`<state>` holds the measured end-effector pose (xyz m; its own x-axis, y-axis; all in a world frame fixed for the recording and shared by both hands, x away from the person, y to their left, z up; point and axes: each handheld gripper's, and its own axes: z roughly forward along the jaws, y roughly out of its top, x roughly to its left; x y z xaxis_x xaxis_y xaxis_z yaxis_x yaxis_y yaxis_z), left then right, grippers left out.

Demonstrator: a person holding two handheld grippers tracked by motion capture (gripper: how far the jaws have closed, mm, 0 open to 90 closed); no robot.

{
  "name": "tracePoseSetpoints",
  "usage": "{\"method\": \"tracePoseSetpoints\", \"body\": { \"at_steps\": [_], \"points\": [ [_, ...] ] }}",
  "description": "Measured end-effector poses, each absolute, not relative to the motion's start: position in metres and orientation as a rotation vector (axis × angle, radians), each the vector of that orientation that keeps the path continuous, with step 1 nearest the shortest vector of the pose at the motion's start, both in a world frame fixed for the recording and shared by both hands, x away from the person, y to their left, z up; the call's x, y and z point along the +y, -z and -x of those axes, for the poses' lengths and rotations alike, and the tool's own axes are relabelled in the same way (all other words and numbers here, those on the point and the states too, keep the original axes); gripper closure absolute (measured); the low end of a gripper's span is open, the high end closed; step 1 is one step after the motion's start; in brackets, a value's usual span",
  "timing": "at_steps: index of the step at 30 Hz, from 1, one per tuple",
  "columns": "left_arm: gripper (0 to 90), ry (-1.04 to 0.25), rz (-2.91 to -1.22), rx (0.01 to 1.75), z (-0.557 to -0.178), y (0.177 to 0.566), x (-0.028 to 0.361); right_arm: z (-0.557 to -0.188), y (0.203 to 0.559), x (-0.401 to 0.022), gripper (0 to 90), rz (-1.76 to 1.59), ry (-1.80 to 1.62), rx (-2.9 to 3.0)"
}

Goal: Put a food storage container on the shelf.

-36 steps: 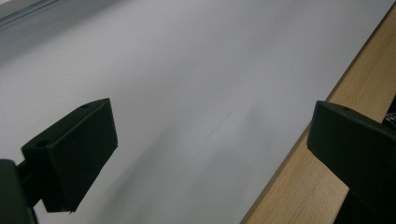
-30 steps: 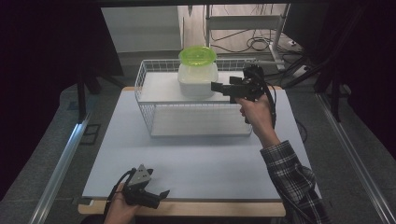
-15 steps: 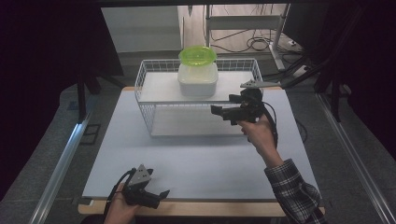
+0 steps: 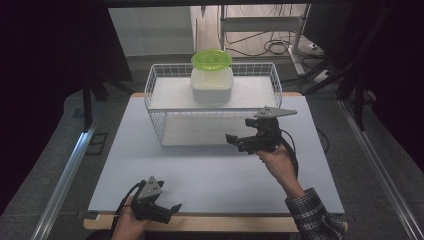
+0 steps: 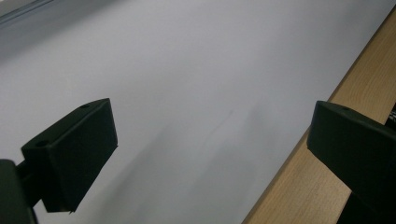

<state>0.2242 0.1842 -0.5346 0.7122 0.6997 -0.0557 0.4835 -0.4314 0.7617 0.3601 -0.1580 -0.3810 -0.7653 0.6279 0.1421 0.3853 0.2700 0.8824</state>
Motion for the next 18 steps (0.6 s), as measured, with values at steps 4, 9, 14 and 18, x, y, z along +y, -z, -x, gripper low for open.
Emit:
{"method": "tracePoseSetpoints", "body": {
  "at_steps": [4,9,14,18],
  "points": [
    [1.5,-0.344,-2.116,0.897,-0.224,0.535,0.184,-0.354,0.392,-0.16,5.7,-0.938,-1.467,2.322],
    [1.5,-0.345,-2.119,0.898,-0.224,0.535,0.184,-0.345,0.404,-0.165,5.5,-0.926,-1.429,2.338],
    [1.5,-0.344,-2.123,0.899,-0.224,0.535,0.183,-0.338,0.414,-0.172,5.4,-0.917,-1.401,2.338],
    [1.5,-0.347,-2.124,0.898,-0.224,0.535,0.183,-0.334,0.422,-0.176,5.3,-0.924,-1.38,2.352]
  ]
}}
